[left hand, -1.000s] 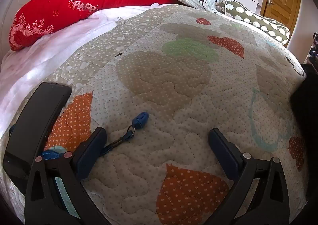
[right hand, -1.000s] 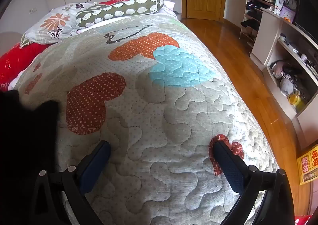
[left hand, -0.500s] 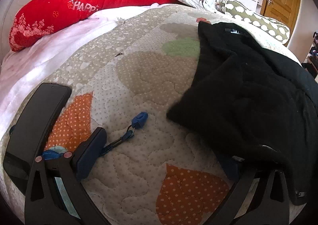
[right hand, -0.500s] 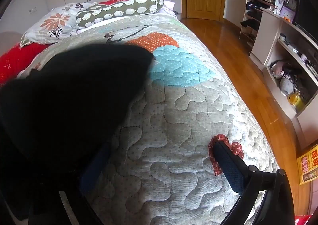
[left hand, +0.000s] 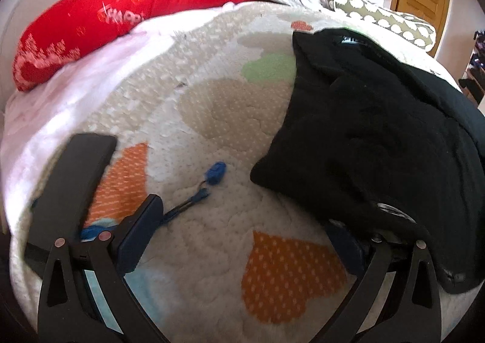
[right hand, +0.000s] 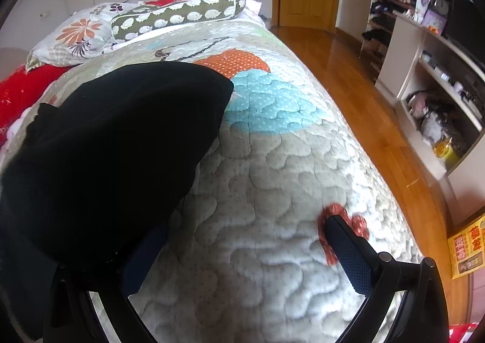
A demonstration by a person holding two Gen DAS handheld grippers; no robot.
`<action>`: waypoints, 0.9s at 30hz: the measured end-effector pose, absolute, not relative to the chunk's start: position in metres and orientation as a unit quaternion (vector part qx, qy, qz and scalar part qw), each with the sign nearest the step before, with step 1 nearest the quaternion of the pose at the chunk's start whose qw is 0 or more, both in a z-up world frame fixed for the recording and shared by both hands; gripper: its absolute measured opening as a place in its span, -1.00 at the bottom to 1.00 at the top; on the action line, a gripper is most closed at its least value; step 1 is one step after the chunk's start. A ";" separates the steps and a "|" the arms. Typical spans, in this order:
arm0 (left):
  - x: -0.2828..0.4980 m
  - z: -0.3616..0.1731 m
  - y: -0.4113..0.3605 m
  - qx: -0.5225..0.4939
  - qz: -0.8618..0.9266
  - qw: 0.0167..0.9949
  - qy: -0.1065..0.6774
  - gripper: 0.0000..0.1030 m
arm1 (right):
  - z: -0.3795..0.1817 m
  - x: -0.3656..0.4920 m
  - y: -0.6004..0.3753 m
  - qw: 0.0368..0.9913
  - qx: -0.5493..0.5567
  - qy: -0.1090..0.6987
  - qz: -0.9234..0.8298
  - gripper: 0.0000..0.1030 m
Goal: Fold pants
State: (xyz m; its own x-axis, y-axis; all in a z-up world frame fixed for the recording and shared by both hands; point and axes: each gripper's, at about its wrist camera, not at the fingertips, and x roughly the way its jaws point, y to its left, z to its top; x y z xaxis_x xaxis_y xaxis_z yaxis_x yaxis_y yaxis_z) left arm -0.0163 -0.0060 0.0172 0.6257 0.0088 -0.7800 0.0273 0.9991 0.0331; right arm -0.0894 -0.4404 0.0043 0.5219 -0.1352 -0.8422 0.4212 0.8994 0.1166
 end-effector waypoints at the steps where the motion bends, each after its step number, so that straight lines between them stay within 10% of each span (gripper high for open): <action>1: -0.023 0.024 -0.003 0.010 -0.006 0.907 0.422 0.99 | 0.009 -0.098 -0.440 0.861 0.160 0.454 -0.163 0.81; 27: -0.059 0.102 -0.051 0.021 -0.083 0.934 0.346 0.99 | 0.097 -0.136 -0.370 0.921 0.163 0.351 -0.049 0.81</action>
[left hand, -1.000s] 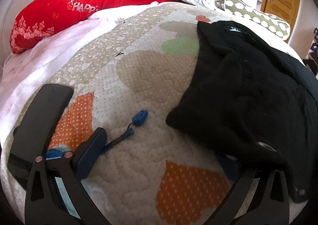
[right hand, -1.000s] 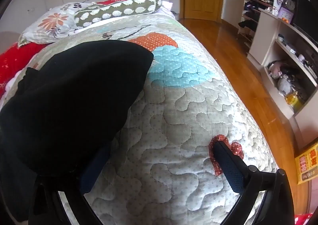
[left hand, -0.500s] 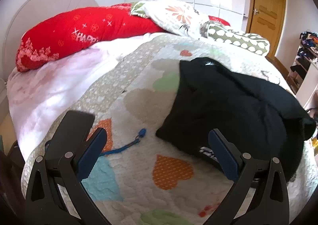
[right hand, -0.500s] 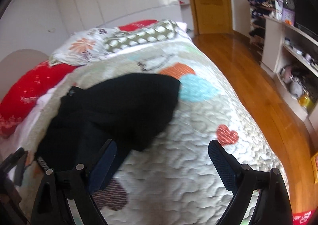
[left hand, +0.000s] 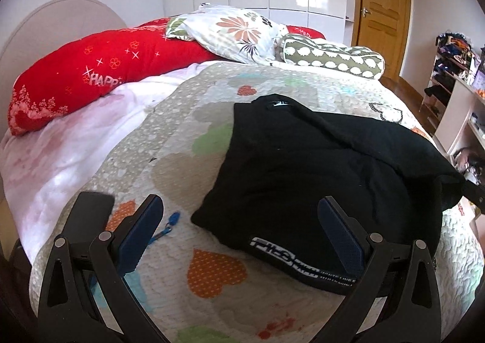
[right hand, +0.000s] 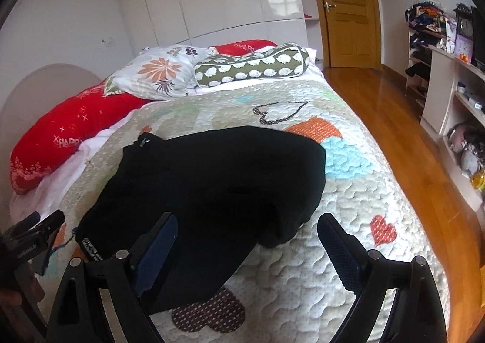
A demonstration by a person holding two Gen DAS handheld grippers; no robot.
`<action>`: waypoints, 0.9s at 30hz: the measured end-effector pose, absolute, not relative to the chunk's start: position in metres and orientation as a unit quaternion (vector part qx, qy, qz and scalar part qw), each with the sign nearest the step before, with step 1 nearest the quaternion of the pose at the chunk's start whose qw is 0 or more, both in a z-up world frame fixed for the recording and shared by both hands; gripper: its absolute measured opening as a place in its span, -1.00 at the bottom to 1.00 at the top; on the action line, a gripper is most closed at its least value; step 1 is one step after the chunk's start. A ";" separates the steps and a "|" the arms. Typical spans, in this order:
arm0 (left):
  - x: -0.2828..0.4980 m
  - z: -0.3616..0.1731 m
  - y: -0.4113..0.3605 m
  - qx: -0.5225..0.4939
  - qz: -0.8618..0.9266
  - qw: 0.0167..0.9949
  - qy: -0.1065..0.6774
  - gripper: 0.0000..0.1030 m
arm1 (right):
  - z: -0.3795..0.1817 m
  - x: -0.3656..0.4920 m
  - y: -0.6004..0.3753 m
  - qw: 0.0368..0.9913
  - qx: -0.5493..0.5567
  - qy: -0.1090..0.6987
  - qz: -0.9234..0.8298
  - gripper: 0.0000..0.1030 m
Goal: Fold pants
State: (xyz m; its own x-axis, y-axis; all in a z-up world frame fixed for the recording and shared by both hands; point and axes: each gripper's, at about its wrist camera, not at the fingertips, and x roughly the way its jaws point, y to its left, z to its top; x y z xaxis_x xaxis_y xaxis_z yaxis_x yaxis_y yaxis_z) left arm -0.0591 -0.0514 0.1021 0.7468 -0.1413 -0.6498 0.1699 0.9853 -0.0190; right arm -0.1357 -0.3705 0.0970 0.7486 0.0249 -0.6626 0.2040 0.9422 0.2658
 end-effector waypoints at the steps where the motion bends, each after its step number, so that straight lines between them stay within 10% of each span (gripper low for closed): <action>1: -0.058 0.102 -0.052 0.017 -0.086 0.933 0.349 0.99 | 0.097 -0.132 -0.372 0.921 0.159 0.353 -0.050 0.81; 15: -0.036 0.075 -0.086 0.049 -0.098 0.921 0.373 0.99 | 0.073 -0.035 -0.366 0.896 0.073 0.436 0.048 0.79; 22: -0.030 0.064 -0.086 0.056 -0.093 0.917 0.383 0.99 | 0.042 -0.002 -0.373 0.869 0.028 0.491 0.057 -0.84; 27: -0.026 0.060 -0.078 0.037 -0.091 0.913 0.395 0.99 | 0.089 0.020 -0.412 0.905 0.025 0.424 -0.008 -0.97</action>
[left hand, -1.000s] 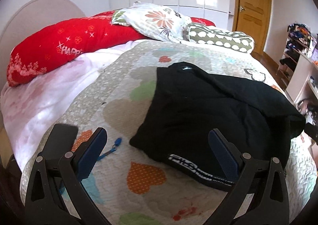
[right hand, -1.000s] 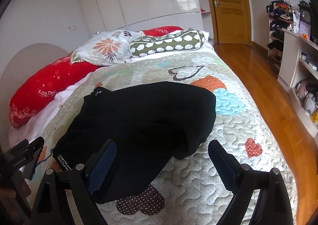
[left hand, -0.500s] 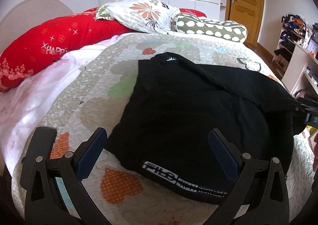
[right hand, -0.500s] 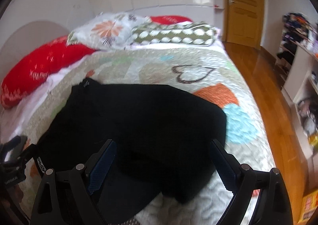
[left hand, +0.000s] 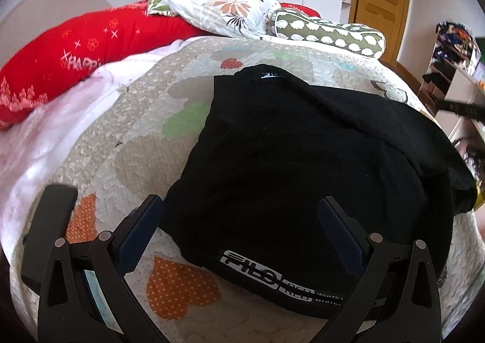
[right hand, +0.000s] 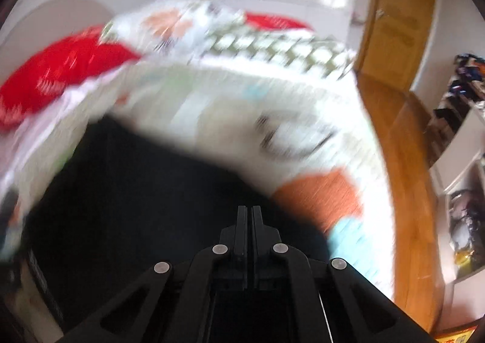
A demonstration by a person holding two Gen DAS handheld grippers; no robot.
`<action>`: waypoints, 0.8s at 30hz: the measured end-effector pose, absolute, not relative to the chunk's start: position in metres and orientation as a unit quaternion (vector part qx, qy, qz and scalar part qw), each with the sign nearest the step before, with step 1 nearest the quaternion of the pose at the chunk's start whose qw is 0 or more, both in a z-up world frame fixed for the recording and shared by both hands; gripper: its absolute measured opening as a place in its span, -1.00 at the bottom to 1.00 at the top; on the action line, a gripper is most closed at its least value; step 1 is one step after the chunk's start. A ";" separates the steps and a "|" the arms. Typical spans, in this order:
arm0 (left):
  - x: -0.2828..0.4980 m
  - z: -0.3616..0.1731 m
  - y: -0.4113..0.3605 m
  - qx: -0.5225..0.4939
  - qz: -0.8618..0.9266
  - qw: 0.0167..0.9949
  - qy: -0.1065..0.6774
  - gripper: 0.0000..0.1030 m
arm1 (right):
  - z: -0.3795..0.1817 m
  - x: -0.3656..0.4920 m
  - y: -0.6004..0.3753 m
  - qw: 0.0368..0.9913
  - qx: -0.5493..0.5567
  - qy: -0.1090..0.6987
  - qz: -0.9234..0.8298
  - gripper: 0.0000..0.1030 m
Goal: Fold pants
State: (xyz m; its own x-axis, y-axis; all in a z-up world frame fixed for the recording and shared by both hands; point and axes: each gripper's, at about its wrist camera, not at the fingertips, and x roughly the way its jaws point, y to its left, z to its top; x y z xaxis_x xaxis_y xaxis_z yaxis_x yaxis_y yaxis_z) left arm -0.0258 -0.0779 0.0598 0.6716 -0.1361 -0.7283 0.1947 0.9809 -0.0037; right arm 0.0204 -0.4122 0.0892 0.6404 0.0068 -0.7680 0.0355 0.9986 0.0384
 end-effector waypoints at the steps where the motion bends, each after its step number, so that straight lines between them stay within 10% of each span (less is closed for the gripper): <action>1: -0.026 0.060 -0.077 0.039 -0.091 0.914 0.394 0.99 | 0.095 0.028 -0.415 0.905 0.022 0.424 -0.010 -0.97; 4: -0.025 0.060 -0.074 0.042 -0.087 0.916 0.389 0.99 | 0.106 0.025 -0.393 0.901 0.020 0.427 0.075 -0.89; 8: -0.020 0.058 -0.074 0.025 -0.090 0.912 0.399 0.99 | 0.084 0.017 -0.357 0.885 0.002 0.451 0.119 0.35; 10: -0.020 0.057 -0.075 0.030 -0.093 0.912 0.399 0.99 | 0.062 0.019 -0.347 0.872 -0.002 0.470 0.140 0.34; 14: -0.020 0.057 -0.075 0.039 -0.092 0.912 0.397 0.99 | 0.039 0.028 -0.344 0.862 -0.025 0.490 0.128 -0.82; 24: -0.017 0.054 -0.066 0.021 -0.087 0.909 0.408 0.99 | 0.117 0.104 -0.380 0.928 -0.094 0.355 -0.054 -0.89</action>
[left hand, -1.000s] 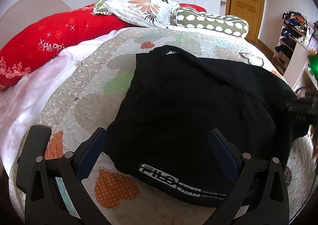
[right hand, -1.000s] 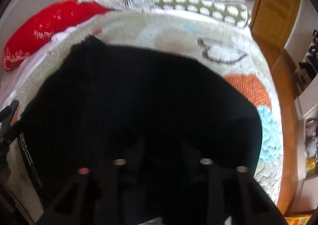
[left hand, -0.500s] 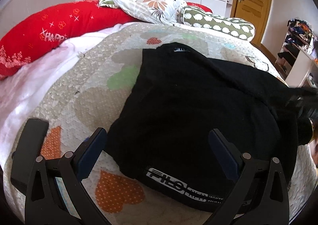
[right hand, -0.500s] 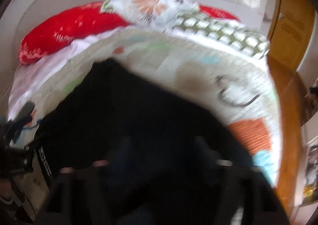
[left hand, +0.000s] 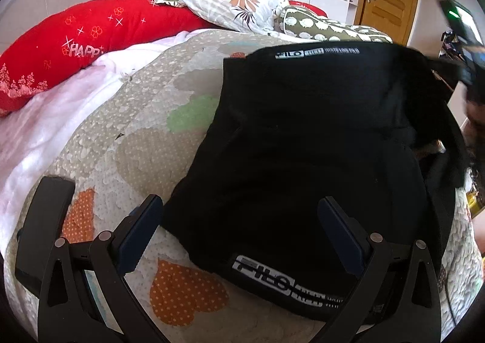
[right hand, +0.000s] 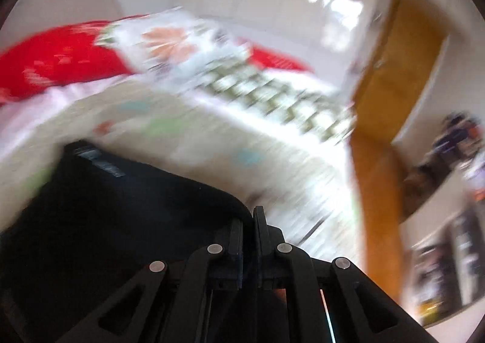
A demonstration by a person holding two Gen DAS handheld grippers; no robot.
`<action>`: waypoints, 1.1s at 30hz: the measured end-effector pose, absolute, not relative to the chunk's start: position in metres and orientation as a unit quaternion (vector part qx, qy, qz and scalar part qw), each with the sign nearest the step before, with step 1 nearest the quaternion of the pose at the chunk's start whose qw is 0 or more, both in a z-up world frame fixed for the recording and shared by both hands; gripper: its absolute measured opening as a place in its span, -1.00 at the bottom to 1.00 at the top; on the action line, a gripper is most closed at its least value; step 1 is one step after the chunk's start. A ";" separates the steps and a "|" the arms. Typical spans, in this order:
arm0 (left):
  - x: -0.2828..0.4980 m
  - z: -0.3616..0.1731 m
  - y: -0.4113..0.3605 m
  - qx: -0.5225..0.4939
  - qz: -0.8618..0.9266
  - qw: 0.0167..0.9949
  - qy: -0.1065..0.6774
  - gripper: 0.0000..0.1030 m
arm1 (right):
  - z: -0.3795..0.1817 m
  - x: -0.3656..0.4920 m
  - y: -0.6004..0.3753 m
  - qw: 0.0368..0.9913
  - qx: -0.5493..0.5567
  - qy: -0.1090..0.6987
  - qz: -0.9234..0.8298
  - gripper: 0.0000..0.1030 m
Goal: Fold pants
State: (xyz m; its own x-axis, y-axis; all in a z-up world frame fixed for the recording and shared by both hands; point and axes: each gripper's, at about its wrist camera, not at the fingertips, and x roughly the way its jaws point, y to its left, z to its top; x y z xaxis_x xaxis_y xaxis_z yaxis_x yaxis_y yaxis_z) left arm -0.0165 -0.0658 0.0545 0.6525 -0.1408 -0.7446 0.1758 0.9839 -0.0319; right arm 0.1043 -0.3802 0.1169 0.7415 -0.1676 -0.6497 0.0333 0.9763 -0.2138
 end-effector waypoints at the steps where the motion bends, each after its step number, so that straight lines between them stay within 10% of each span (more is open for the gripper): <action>1: -0.018 0.055 -0.064 0.021 -0.087 0.909 0.407 0.99 | 0.117 0.116 -0.379 0.932 -0.096 0.342 -0.068 -0.89; 11: -0.021 0.051 -0.034 -0.024 -0.078 0.904 0.420 0.99 | 0.108 0.033 -0.410 0.901 0.049 0.430 0.031 -0.32; 21: -0.027 0.050 -0.038 -0.021 -0.077 0.903 0.421 0.99 | 0.054 -0.041 -0.374 0.886 -0.008 0.458 0.069 -0.29; 25: -0.025 0.051 -0.039 -0.016 -0.078 0.905 0.418 0.99 | 0.057 -0.034 -0.368 0.891 -0.070 0.441 0.083 -0.91; 33: -0.026 0.051 -0.035 -0.029 -0.082 0.901 0.424 0.99 | 0.102 0.046 -0.453 0.911 -0.104 0.358 -0.175 -0.91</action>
